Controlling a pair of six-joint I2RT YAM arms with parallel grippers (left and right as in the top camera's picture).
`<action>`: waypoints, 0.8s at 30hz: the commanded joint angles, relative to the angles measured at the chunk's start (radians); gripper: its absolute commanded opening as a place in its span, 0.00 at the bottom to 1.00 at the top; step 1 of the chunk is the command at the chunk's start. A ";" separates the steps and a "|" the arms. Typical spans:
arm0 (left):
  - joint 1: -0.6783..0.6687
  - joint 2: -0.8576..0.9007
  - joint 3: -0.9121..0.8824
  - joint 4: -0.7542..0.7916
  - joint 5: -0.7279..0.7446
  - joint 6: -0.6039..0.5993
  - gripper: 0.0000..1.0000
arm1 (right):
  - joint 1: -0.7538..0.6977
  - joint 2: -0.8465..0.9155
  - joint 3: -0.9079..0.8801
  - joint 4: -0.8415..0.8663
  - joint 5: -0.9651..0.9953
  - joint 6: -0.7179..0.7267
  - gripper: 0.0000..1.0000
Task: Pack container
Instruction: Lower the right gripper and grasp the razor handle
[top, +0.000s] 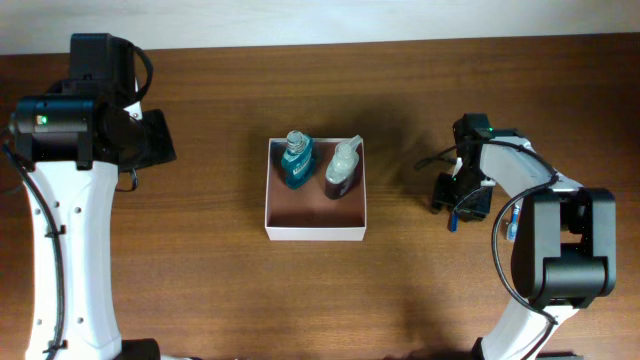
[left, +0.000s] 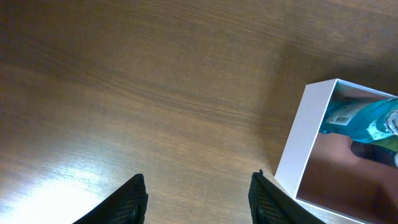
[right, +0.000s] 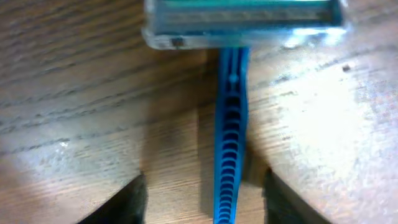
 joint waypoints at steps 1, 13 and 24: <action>0.004 0.007 -0.004 -0.002 -0.004 0.016 0.54 | -0.004 0.040 -0.011 0.006 -0.026 -0.005 0.39; 0.004 0.007 -0.004 -0.004 -0.004 0.016 0.54 | -0.004 0.040 -0.011 0.007 -0.026 -0.005 0.09; 0.004 0.007 -0.004 -0.005 -0.004 0.016 0.54 | 0.001 -0.004 0.010 -0.006 -0.028 -0.018 0.04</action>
